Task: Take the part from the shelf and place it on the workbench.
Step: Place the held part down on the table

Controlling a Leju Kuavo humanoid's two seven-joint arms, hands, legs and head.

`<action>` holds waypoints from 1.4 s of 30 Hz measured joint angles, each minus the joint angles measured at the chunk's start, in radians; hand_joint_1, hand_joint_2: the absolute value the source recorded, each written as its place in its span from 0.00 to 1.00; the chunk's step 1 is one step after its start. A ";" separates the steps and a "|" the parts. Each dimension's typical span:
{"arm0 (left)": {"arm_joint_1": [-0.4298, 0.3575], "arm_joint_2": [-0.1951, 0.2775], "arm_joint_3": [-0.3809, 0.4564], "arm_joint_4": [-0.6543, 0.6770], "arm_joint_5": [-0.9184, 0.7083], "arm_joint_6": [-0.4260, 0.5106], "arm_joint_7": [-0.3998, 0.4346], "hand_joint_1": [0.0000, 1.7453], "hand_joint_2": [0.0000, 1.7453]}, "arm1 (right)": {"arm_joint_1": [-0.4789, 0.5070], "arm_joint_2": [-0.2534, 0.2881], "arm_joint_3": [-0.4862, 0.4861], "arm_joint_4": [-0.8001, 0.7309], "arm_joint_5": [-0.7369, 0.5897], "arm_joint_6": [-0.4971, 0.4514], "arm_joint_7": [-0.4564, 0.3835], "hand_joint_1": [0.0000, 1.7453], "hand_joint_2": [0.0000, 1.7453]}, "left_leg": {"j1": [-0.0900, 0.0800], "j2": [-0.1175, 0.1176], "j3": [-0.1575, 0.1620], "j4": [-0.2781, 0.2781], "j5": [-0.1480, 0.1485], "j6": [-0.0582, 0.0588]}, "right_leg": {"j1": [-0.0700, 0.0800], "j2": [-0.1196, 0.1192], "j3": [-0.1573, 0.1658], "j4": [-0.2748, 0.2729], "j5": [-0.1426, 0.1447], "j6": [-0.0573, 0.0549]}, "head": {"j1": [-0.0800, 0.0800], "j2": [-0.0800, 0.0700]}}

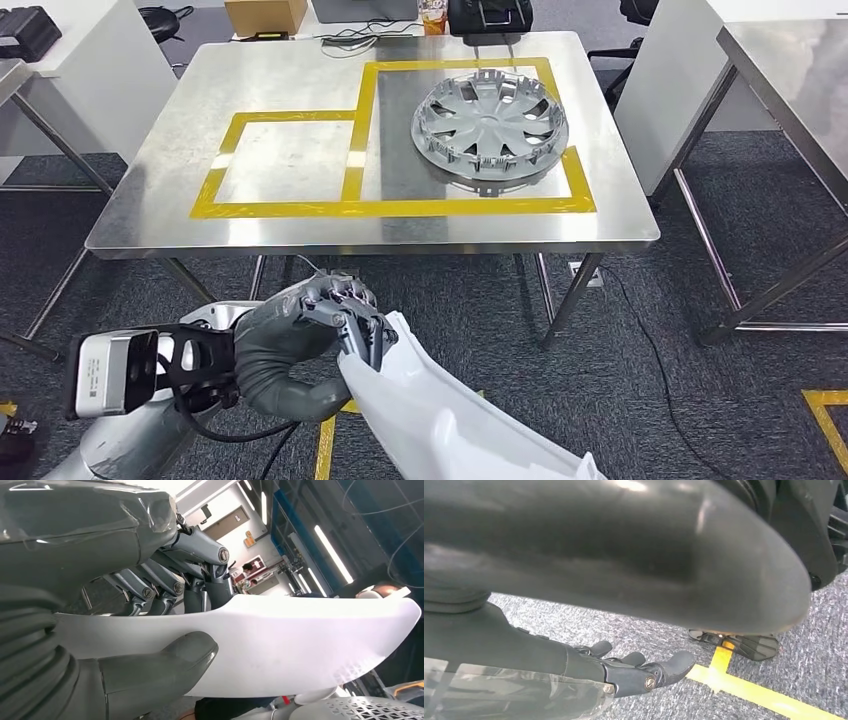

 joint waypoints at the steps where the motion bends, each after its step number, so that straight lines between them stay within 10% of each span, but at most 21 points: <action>1: 0.001 0.000 0.000 0.001 0.000 0.000 0.000 0.95 1.00 | 0.000 0.000 0.000 0.000 -0.001 -0.001 0.000 0.00 0.00 | 0.001 0.001 -0.016 0.023 0.002 0.000 | 0.001 0.000 0.001 0.000 -0.001 -0.001 | 0.000 0.000; 5: -0.001 0.001 0.001 0.002 0.000 0.000 0.000 0.95 1.00 | 0.000 0.001 0.000 0.000 -0.002 -0.002 0.000 0.00 0.00 | -0.004 0.003 0.080 -0.193 0.117 0.024 | 0.007 0.002 0.012 -0.002 -0.008 0.002 | 0.000 0.000; 11: -0.005 0.000 0.004 0.000 0.001 -0.003 -0.001 0.95 1.00 | -0.002 0.003 0.000 0.000 -0.005 -0.002 0.000 0.00 0.00 | -0.013 0.004 0.144 -0.298 0.135 0.050 | 0.009 -0.001 0.010 0.010 -0.024 0.025 | 0.001 0.000; 16: -0.003 -0.002 0.002 -0.001 0.001 -0.003 -0.001 0.95 1.00 | 0.000 -0.001 0.000 0.000 -0.010 -0.005 -0.001 0.00 0.00 | -0.017 0.002 0.166 -0.314 0.134 0.065 | 0.011 0.000 -0.136 0.255 -0.098 0.020 | 0.004 0.000; 19: -0.002 -0.001 0.001 -0.001 0.002 -0.003 -0.001 0.95 1.00 | 0.002 -0.005 0.000 0.000 -0.012 -0.012 -0.001 0.00 0.00 | -0.018 -0.004 0.177 -0.308 0.120 0.059 | 0.009 -0.001 -0.091 0.117 -0.017 0.046 | 0.005 0.000; 22: -0.003 -0.001 0.001 -0.001 0.002 -0.002 0.000 0.95 1.00 | 0.001 -0.007 0.000 -0.002 -0.014 -0.019 -0.001 0.00 0.00 | -0.025 -0.006 0.180 -0.293 0.099 0.045 | 0.011 0.000 -0.024 -0.020 0.039 0.037 | 0.004 0.000; 27: -0.005 0.001 0.004 -0.004 0.002 -0.001 0.001 0.95 1.00 | 0.001 -0.011 0.000 -0.007 -0.014 -0.020 -0.001 0.00 0.00 | -0.016 -0.004 0.156 -0.234 0.059 0.018 | 0.003 0.002 -0.011 -0.024 0.030 0.003 | 0.001 0.000; 30: -0.001 0.003 0.005 -0.005 0.003 -0.001 0.001 0.95 1.00 | 0.001 -0.014 0.000 -0.010 -0.014 -0.021 -0.002 0.00 0.00 | -0.001 -0.001 0.047 -0.042 -0.014 -0.001 | 0.002 0.001 -0.001 -0.024 0.021 -0.007 | -0.002 0.000; 32: 0.001 0.005 0.004 -0.005 0.002 -0.001 0.001 0.95 1.00 | 0.001 -0.014 0.000 -0.011 -0.014 -0.022 -0.002 0.00 0.00 | 0.007 0.001 0.008 0.002 -0.002 -0.005 | 0.002 0.002 0.007 -0.024 0.014 -0.005 | -0.002 0.000; 36: -0.001 0.007 0.005 -0.006 0.001 0.001 0.002 0.95 1.00 | 0.000 -0.013 0.000 -0.014 -0.013 -0.025 -0.003 0.00 0.00 | 0.007 0.003 0.106 -0.236 0.133 0.004 | 0.005 0.004 0.030 -0.025 -0.002 0.007 | -0.001 0.000; 42: -0.003 0.007 0.005 -0.008 0.000 0.003 0.002 0.95 1.00 | -0.005 -0.013 0.000 -0.018 -0.012 -0.028 -0.004 0.00 0.00 | 0.000 0.001 0.151 -0.306 0.141 0.038 | 0.004 0.001 0.020 0.003 -0.026 0.032 | 0.001 0.000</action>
